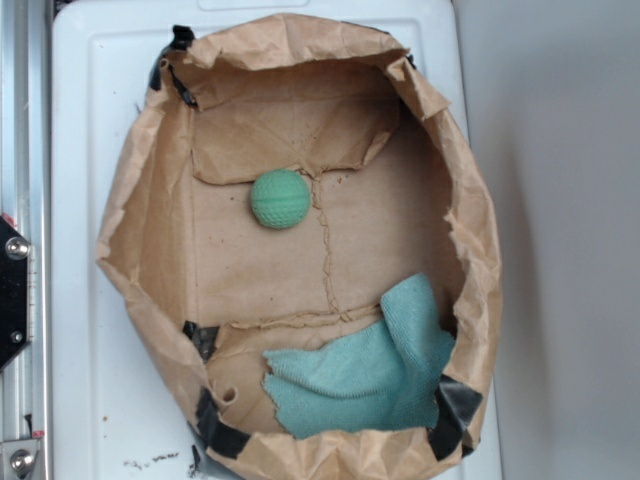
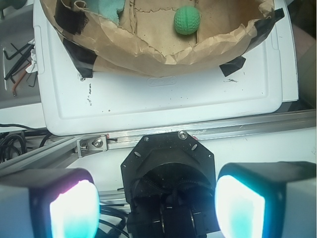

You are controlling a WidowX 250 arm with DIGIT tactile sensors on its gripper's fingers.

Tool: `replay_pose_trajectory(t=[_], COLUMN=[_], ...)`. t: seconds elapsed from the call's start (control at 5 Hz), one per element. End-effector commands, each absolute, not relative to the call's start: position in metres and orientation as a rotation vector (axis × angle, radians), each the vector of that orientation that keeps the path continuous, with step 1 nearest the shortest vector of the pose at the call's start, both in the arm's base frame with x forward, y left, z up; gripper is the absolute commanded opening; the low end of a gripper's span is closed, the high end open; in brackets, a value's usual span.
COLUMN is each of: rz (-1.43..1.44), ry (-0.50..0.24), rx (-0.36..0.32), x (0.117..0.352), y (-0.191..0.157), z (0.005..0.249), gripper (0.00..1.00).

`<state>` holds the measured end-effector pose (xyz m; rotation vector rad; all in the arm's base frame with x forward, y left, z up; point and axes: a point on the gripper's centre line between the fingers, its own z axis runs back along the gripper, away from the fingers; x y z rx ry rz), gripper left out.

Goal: Grab the green ball.

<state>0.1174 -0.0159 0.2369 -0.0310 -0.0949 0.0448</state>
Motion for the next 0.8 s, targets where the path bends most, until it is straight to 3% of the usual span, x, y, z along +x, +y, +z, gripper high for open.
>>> replay_pose_trajectory(t=[0.0,0.2,0.6], rz=[0.045,0.153,0.25], ry=[-0.095,-0.075,-0.073], rx=[-0.031,-0.006,0.041], x=[0.117,0.162,0.221], y=[-0.016,-0.017,0.003], z=[0.237,0.224,0.191], gripper=[1.0,1.0,1.0])
